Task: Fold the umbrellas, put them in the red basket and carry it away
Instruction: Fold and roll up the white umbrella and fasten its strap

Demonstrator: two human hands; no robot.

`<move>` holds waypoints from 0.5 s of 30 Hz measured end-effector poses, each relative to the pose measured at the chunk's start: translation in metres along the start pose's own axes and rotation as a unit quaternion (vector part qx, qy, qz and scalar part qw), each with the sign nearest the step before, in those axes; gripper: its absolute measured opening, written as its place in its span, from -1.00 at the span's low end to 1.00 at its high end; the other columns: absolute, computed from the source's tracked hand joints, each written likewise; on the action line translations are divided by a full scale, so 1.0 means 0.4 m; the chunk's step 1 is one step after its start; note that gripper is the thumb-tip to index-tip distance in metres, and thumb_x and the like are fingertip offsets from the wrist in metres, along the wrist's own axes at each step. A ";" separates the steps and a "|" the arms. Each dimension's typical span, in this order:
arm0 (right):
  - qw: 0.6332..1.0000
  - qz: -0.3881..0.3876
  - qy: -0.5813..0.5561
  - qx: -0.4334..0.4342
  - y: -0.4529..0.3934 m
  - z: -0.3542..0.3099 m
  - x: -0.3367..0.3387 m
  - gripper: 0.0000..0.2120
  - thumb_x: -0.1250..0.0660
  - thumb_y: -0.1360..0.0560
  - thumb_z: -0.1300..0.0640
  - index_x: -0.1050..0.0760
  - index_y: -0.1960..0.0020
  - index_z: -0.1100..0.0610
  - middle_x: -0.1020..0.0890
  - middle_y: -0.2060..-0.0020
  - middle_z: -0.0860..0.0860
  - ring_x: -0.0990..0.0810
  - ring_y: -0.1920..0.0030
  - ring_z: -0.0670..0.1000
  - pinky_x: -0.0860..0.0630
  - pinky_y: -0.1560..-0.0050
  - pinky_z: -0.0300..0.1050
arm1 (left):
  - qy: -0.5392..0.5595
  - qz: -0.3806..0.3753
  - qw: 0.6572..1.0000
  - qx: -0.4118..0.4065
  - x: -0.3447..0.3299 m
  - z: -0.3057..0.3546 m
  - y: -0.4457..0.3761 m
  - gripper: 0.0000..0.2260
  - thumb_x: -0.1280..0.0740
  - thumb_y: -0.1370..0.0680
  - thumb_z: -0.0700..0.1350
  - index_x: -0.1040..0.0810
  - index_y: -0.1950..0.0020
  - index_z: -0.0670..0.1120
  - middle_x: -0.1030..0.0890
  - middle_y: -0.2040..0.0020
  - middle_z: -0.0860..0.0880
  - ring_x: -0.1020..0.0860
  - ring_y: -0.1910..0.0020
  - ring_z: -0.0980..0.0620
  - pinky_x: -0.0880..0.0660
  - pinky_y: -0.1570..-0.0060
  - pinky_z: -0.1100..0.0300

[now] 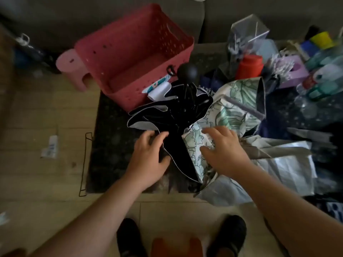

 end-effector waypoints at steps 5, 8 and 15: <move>0.992 0.040 0.094 0.079 -0.125 0.118 -0.118 -0.34 -0.32 -0.54 -0.25 -0.28 -0.57 -0.07 -0.33 -0.47 0.02 -0.26 -0.45 0.20 -0.40 -0.41 0.24 | -0.019 0.057 0.998 -0.017 -0.123 -0.047 -0.120 -0.30 -0.42 -0.55 0.21 -0.20 -0.63 0.23 -0.08 -0.62 0.03 -0.08 -0.61 -0.08 -0.17 -0.55 -0.04; 0.987 0.076 0.119 0.082 -0.174 0.154 -0.176 -0.33 -0.21 -0.50 -0.37 -0.31 -0.52 -0.09 -0.34 -0.46 0.00 -0.27 -0.42 0.21 -0.39 -0.36 0.30 | 0.023 0.090 0.994 -0.060 -0.182 -0.078 -0.169 -0.43 -0.46 -0.55 0.11 -0.41 -0.55 0.11 -0.34 -0.52 0.06 -0.31 -0.52 0.01 -0.30 -0.52 0.08; 0.962 0.175 0.124 0.169 -0.219 0.183 -0.239 -0.43 -0.15 -0.47 -0.34 -0.49 -0.33 -0.04 -0.45 -0.32 0.02 -0.37 -0.28 0.23 -0.39 -0.15 0.29 | 0.084 0.223 0.957 -0.163 -0.213 -0.127 -0.228 -0.74 -0.45 -0.55 -0.22 -0.70 -0.22 -0.05 -0.67 -0.16 0.20 -0.62 -0.22 0.21 -0.53 -0.28 0.20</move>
Point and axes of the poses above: each hand's wrist, its own y-axis away from the middle knuckle, its own x-axis out of the back of the hand, z = x × y, the point moved 1 cm from there along -y, towards the middle knuckle
